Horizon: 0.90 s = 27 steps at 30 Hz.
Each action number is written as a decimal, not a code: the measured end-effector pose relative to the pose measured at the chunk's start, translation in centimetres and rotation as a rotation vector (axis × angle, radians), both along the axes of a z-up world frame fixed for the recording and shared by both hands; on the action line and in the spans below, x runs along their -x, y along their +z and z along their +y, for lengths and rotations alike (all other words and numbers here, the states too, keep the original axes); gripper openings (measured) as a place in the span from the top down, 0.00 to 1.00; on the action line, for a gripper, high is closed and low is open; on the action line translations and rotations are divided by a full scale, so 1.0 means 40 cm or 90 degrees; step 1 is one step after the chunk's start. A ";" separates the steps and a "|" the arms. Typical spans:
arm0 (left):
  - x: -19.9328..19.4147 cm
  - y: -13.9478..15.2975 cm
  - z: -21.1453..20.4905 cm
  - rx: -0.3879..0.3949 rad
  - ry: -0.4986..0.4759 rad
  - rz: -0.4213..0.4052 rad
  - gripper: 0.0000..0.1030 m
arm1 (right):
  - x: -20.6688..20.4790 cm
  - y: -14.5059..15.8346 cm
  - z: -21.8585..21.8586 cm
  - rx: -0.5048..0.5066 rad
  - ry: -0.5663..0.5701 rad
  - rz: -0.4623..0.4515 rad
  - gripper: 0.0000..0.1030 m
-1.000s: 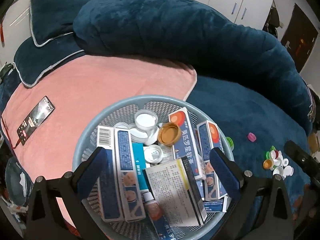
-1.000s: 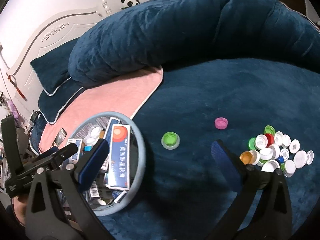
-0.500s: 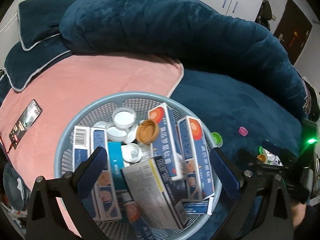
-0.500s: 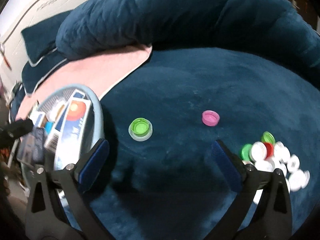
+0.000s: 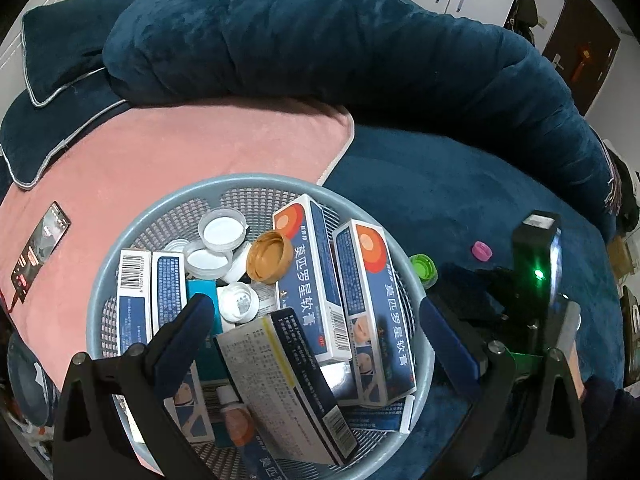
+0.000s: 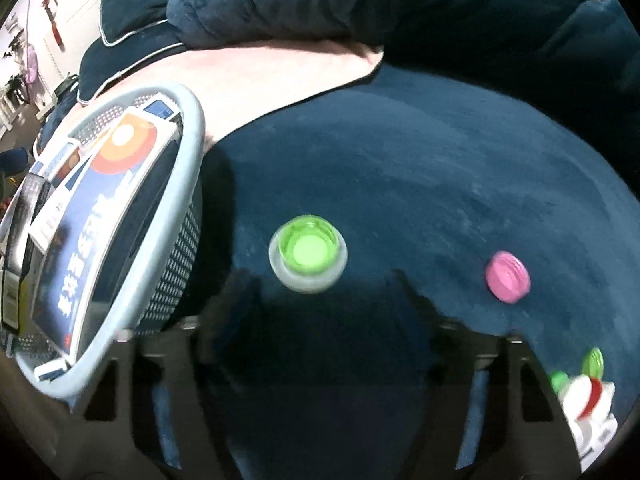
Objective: Organize objects
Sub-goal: 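Grasp a clear-rimmed white cap with the right gripper, then grasp the light-green cap with the left gripper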
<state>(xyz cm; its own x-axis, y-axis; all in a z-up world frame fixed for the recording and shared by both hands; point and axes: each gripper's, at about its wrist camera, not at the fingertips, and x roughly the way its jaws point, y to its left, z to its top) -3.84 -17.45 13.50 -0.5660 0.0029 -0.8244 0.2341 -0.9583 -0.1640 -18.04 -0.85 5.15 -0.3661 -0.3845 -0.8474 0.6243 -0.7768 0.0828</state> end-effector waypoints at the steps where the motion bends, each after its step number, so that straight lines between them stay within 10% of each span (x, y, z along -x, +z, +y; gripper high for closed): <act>1: 0.001 -0.002 0.002 0.002 -0.002 -0.002 0.01 | 0.005 -0.006 -0.004 -0.002 0.001 -0.007 0.53; 12: -0.002 -0.012 0.008 -0.009 -0.010 -0.003 0.01 | -0.073 0.058 0.165 0.106 -0.090 -0.054 0.62; 16: 0.000 -0.008 0.029 -0.007 -0.024 0.000 0.01 | -0.161 0.135 0.356 0.259 -0.254 -0.016 0.62; 19: 0.003 -0.009 0.051 -0.007 -0.035 -0.004 0.01 | -0.207 0.056 0.337 0.148 -0.181 -0.146 0.62; 27: 0.008 0.002 0.135 -0.012 -0.079 -0.001 0.01 | -0.329 0.037 0.404 0.106 -0.197 -0.118 0.62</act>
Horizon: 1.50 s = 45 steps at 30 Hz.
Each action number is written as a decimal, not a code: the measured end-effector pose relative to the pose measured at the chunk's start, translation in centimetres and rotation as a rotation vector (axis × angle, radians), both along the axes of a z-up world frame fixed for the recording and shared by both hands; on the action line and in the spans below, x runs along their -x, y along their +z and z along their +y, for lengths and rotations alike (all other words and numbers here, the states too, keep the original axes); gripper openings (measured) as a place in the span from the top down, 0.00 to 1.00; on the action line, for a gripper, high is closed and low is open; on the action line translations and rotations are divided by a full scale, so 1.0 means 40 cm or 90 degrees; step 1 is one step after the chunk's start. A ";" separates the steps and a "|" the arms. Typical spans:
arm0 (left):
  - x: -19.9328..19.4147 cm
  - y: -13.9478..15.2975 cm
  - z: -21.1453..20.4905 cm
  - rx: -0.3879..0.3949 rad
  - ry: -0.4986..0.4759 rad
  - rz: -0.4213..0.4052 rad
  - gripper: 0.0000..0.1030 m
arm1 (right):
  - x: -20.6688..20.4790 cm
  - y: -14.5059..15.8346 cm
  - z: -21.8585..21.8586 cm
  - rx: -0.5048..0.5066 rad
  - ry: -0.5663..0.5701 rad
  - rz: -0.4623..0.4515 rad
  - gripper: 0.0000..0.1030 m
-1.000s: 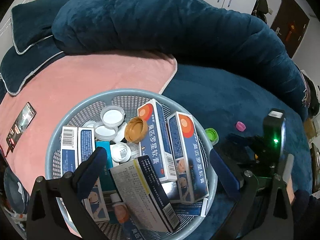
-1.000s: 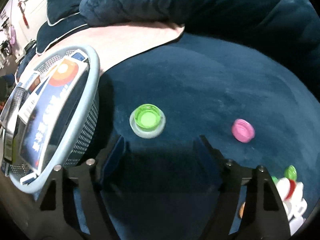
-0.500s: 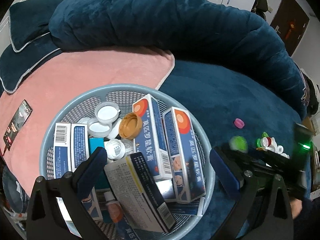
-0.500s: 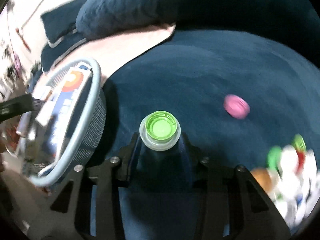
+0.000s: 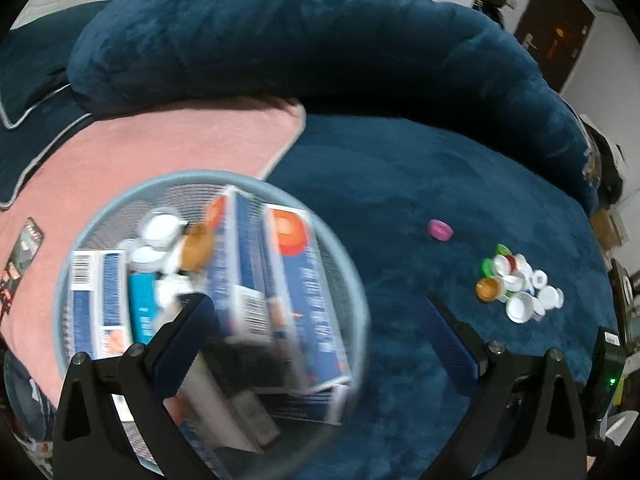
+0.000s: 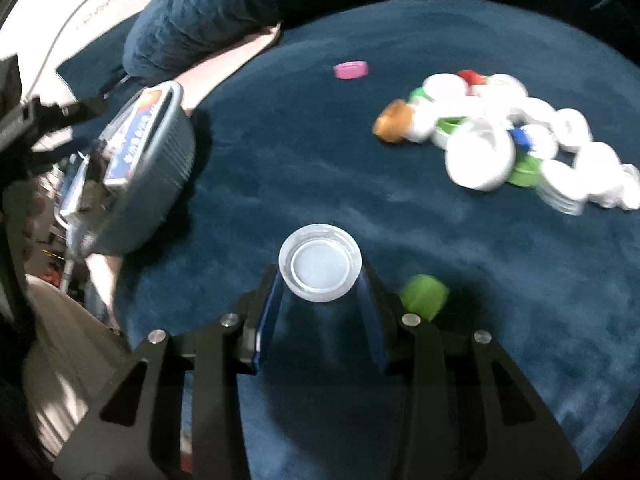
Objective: Organize objects
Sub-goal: 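Grasp the light-green cap with the left gripper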
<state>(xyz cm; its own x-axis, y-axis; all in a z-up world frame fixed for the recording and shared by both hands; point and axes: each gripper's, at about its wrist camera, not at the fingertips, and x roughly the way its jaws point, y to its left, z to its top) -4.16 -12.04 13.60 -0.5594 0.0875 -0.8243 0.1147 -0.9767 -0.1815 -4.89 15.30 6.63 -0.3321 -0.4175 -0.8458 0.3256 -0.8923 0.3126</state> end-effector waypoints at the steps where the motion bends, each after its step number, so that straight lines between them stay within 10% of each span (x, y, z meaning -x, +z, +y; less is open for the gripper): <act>1: 0.005 -0.003 0.029 -0.002 -0.020 -0.002 0.01 | 0.004 0.007 0.006 -0.003 -0.011 0.005 0.62; 17: -0.039 -0.202 0.591 0.014 -0.356 -0.053 0.06 | -0.071 0.031 0.296 -0.065 -0.253 0.033 0.60; 21: -0.032 -0.239 0.630 0.011 -0.348 -0.049 0.15 | -0.077 0.018 0.300 -0.059 -0.259 0.035 0.60; 26: -0.028 -0.255 0.631 0.008 -0.339 -0.065 0.69 | -0.076 -0.004 0.299 -0.057 -0.256 0.033 0.60; 35: -0.043 -0.227 0.579 -0.009 -0.318 -0.046 0.70 | -0.076 0.002 0.264 -0.102 -0.237 0.058 0.48; 45: -0.032 -0.177 0.506 -0.031 -0.277 -0.019 0.70 | -0.079 0.026 0.213 -0.147 -0.189 0.102 0.60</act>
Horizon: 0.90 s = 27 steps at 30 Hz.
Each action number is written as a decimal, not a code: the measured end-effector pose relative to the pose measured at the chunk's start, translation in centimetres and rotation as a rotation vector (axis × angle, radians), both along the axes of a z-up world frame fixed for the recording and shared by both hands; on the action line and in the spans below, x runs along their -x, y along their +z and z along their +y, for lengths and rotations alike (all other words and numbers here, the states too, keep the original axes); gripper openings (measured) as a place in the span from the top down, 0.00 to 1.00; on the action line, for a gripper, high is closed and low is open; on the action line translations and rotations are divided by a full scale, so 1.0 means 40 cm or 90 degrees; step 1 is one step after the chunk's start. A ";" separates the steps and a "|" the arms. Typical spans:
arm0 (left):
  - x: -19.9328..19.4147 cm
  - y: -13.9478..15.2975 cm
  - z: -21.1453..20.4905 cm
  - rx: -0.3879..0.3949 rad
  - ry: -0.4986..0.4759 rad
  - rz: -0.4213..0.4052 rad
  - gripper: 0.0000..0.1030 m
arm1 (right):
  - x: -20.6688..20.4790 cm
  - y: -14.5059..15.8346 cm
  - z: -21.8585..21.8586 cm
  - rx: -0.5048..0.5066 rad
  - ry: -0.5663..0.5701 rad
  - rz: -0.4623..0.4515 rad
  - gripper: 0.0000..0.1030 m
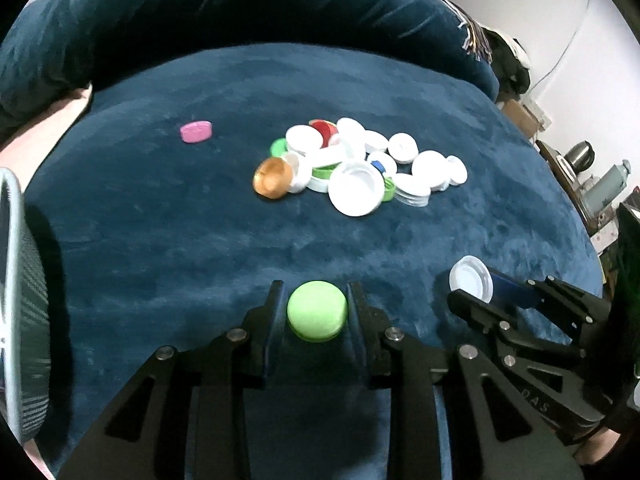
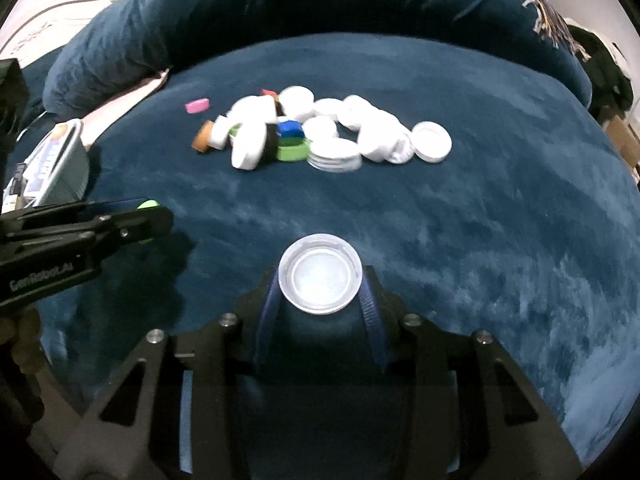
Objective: Organize objects
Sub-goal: 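Grasp the light-green cap with the left gripper, then carry the green cap toward the basket with the left gripper while the right carries its cap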
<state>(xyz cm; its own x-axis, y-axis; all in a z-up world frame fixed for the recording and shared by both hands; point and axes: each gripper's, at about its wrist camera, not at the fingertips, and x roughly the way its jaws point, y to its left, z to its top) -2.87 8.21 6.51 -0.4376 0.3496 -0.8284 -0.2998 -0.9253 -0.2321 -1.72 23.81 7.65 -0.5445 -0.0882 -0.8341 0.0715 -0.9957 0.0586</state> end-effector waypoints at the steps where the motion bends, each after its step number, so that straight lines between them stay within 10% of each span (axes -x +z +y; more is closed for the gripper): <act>1: -0.001 0.001 -0.007 0.001 0.001 0.002 0.70 | 0.001 0.003 -0.007 0.001 0.003 0.002 0.60; 13: -0.017 0.096 -0.205 -0.003 0.099 0.065 0.70 | 0.033 0.065 -0.114 0.050 0.031 0.025 0.60; 27: -0.017 0.233 -0.657 -0.053 0.353 0.117 0.70 | 0.129 0.191 -0.468 0.127 0.188 0.063 0.60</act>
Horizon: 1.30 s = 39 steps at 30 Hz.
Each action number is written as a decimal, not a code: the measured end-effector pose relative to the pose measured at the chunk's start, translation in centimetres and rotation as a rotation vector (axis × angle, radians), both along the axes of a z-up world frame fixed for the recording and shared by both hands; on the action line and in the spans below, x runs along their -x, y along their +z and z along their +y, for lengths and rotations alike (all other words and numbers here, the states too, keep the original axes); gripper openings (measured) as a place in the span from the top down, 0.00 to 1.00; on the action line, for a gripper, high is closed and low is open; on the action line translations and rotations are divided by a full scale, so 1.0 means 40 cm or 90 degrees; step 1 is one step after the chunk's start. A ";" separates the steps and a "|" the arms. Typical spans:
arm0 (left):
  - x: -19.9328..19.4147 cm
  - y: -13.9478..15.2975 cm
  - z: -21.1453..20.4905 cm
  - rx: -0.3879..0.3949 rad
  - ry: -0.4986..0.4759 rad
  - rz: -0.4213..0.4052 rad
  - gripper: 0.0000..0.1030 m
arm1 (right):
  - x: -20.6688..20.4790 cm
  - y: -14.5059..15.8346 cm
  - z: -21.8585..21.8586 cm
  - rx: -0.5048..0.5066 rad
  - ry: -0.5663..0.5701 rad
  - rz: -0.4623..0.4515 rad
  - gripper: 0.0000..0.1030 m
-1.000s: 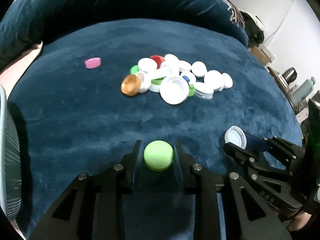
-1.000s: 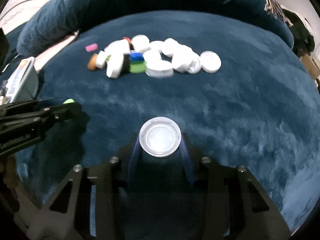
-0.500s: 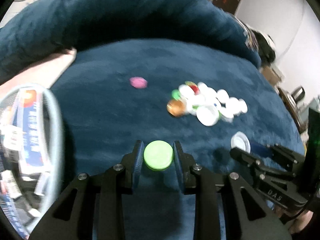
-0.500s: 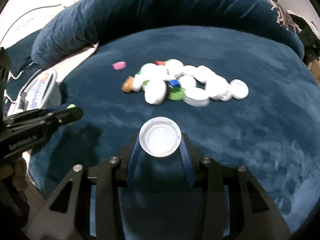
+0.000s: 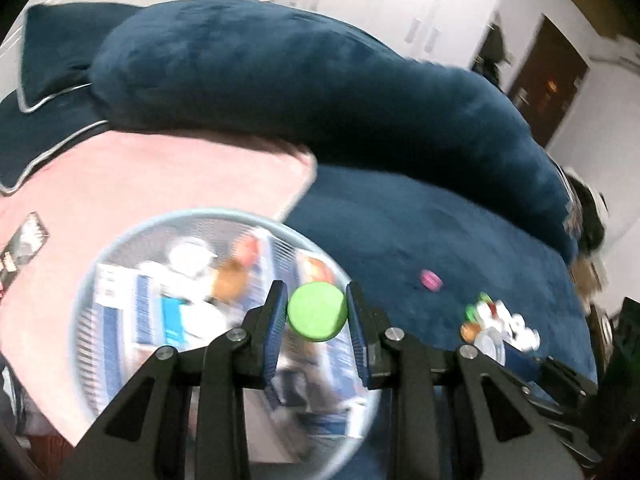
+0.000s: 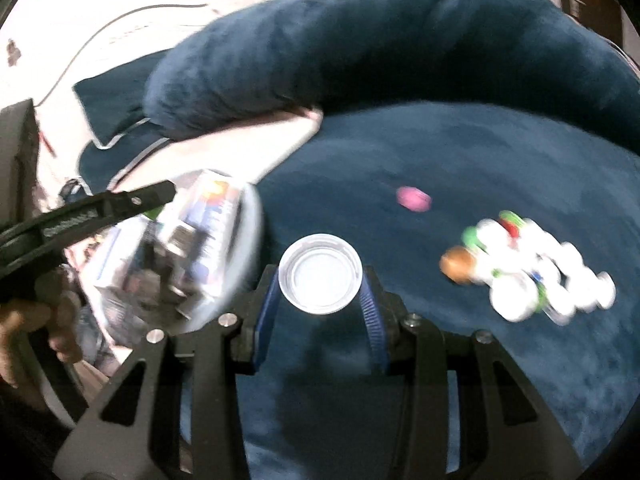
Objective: Organize objects
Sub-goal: 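Carry the green cap toward the basket with the left gripper while the right carries its cap, then open both grippers over the basket to drop the green and white caps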
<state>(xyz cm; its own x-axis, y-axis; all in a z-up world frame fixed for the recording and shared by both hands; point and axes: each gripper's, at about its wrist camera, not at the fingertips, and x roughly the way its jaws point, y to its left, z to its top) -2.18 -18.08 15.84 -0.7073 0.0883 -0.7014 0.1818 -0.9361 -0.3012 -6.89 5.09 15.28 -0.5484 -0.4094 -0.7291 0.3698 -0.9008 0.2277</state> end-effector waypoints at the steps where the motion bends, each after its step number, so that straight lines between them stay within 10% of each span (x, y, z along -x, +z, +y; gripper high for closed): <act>1: 0.000 0.003 -0.022 -0.003 0.010 -0.001 0.70 | 0.008 0.013 -0.026 0.004 0.013 0.006 0.60; 12: 0.019 -0.013 -0.195 -0.059 0.069 -0.023 0.69 | 0.105 0.096 -0.289 0.064 0.121 0.021 0.59; 16: 0.001 -0.023 -0.229 -0.081 0.108 -0.028 0.15 | 0.139 0.093 -0.302 0.145 0.142 -0.024 0.37; 20: -0.012 -0.029 -0.238 -0.020 0.148 -0.063 0.00 | 0.127 0.102 -0.273 0.143 0.105 -0.001 0.13; 28: -0.018 -0.028 -0.194 0.064 0.140 -0.074 0.00 | 0.117 0.077 -0.207 -0.002 0.047 0.036 0.00; 39: 0.006 -0.017 -0.129 0.082 0.103 -0.076 0.00 | 0.114 0.073 -0.102 -0.003 0.001 0.024 0.00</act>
<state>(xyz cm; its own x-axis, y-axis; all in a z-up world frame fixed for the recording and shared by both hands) -2.41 -23.26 15.17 -0.6161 -0.1150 -0.7792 0.3604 -0.9208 -0.1490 -11.47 1.01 18.20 -0.5748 -0.4071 -0.7099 0.3799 -0.9011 0.2091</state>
